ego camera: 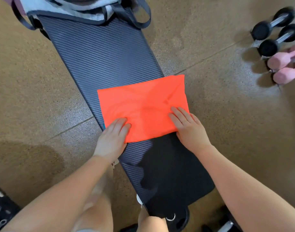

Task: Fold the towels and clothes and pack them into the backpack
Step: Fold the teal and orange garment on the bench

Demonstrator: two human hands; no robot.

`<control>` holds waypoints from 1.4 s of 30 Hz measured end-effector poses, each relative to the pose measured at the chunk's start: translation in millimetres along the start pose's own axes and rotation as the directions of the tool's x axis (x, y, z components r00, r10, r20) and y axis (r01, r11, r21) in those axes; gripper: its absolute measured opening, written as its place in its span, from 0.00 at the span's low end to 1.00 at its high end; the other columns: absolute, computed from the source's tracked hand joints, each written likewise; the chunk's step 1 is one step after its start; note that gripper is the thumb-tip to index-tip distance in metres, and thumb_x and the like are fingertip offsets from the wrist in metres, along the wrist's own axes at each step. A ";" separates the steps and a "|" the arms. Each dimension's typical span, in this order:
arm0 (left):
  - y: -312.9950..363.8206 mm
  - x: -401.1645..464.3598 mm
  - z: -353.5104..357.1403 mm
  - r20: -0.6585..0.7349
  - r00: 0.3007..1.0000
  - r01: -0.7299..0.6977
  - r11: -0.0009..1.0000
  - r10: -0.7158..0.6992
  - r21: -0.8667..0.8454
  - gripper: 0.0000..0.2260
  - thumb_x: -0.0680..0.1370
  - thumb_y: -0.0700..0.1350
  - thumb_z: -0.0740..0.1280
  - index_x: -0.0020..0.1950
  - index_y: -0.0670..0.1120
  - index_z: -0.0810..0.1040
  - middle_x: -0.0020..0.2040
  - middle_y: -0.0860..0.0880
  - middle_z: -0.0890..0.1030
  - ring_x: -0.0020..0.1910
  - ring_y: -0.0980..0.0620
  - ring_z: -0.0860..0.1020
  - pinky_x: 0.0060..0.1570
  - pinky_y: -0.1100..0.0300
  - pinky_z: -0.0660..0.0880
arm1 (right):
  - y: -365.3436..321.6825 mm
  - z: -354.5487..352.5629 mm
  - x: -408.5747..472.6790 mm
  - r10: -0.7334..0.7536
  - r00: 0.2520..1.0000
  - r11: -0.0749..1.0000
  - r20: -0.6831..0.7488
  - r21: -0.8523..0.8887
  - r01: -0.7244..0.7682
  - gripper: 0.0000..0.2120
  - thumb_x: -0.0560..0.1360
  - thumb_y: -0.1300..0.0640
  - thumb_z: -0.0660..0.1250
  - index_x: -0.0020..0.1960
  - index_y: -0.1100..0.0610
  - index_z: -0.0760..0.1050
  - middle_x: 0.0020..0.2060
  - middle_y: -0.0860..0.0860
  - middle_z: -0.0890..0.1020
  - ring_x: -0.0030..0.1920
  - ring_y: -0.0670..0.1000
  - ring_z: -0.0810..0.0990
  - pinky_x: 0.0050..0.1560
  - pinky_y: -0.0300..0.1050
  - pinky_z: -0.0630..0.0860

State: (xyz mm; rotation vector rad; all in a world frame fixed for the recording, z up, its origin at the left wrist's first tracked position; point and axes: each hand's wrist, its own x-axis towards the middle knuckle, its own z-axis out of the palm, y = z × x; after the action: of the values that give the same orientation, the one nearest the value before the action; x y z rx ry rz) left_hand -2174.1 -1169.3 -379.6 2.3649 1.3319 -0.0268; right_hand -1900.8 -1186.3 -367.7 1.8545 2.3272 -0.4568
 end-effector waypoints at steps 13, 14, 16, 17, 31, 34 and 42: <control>6.8 -1.4 -141.8 0.196 0.841 0.495 0.572 -0.504 -0.654 0.12 0.66 0.39 0.68 0.47 0.50 0.76 0.41 0.53 0.79 0.41 0.53 0.76 0.45 0.61 0.71 | -26.2 -109.6 -12.6 0.360 0.891 0.471 0.278 0.770 -0.430 0.14 0.64 0.53 0.65 0.49 0.56 0.75 0.39 0.49 0.79 0.38 0.46 0.74 0.43 0.34 0.69; 6.2 -3.5 -152.4 0.219 0.832 0.497 0.510 -0.509 -0.702 0.11 0.66 0.39 0.68 0.45 0.51 0.75 0.41 0.54 0.78 0.41 0.54 0.75 0.46 0.62 0.71 | -26.1 -119.2 -13.4 0.370 0.878 0.380 0.303 0.813 -0.441 0.10 0.66 0.56 0.67 0.46 0.55 0.74 0.37 0.49 0.78 0.36 0.44 0.73 0.39 0.33 0.68; 1.8 -5.5 -165.0 0.276 0.811 0.511 0.395 -0.516 -0.764 0.12 0.71 0.35 0.68 0.45 0.52 0.75 0.43 0.52 0.78 0.44 0.53 0.75 0.49 0.60 0.72 | -25.8 -129.2 -11.2 0.384 0.843 0.195 0.377 0.859 -0.473 0.07 0.71 0.65 0.67 0.43 0.55 0.74 0.38 0.53 0.78 0.37 0.47 0.74 0.44 0.40 0.71; -1.5 -3.7 -167.1 0.311 0.790 0.522 0.314 -0.529 -0.793 0.12 0.73 0.34 0.67 0.45 0.51 0.74 0.44 0.50 0.78 0.44 0.52 0.75 0.50 0.59 0.72 | -25.9 -128.0 -7.2 0.401 0.810 0.115 0.428 0.854 -0.508 0.07 0.73 0.66 0.67 0.43 0.55 0.74 0.40 0.55 0.79 0.38 0.48 0.76 0.45 0.45 0.73; -59.2 96.5 -69.3 -0.239 0.900 0.306 0.919 -0.364 -0.250 0.22 0.75 0.45 0.63 0.67 0.39 0.67 0.68 0.36 0.67 0.67 0.38 0.66 0.66 0.48 0.63 | -16.1 -33.4 102.5 0.790 0.511 0.043 0.338 0.801 -0.597 0.19 0.75 0.46 0.65 0.58 0.59 0.74 0.48 0.49 0.76 0.50 0.47 0.73 0.52 0.41 0.67; -40.4 76.3 -53.1 -0.144 0.988 -0.074 0.987 0.053 -0.142 0.22 0.73 0.48 0.60 0.66 0.45 0.67 0.69 0.37 0.68 0.67 0.39 0.66 0.62 0.42 0.68 | -29.1 -39.7 82.4 0.771 0.512 0.090 0.378 0.732 -0.676 0.19 0.73 0.44 0.66 0.54 0.59 0.74 0.46 0.51 0.76 0.50 0.51 0.74 0.48 0.43 0.65; 5.3 67.9 -35.0 0.255 0.965 -0.089 0.993 0.067 0.075 0.42 0.69 0.55 0.72 0.76 0.53 0.51 0.77 0.48 0.51 0.74 0.42 0.55 0.70 0.51 0.49 | -54.5 -38.1 62.2 0.737 0.529 0.092 0.421 0.713 -0.695 0.10 0.72 0.56 0.69 0.48 0.59 0.70 0.40 0.51 0.75 0.45 0.54 0.75 0.44 0.45 0.66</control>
State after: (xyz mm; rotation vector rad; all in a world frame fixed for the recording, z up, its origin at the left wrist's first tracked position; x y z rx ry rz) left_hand -2139.6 -1103.6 -360.8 2.3868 1.1361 -0.3571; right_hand -1965.0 -1127.4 -341.2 3.0771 0.7226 -1.5266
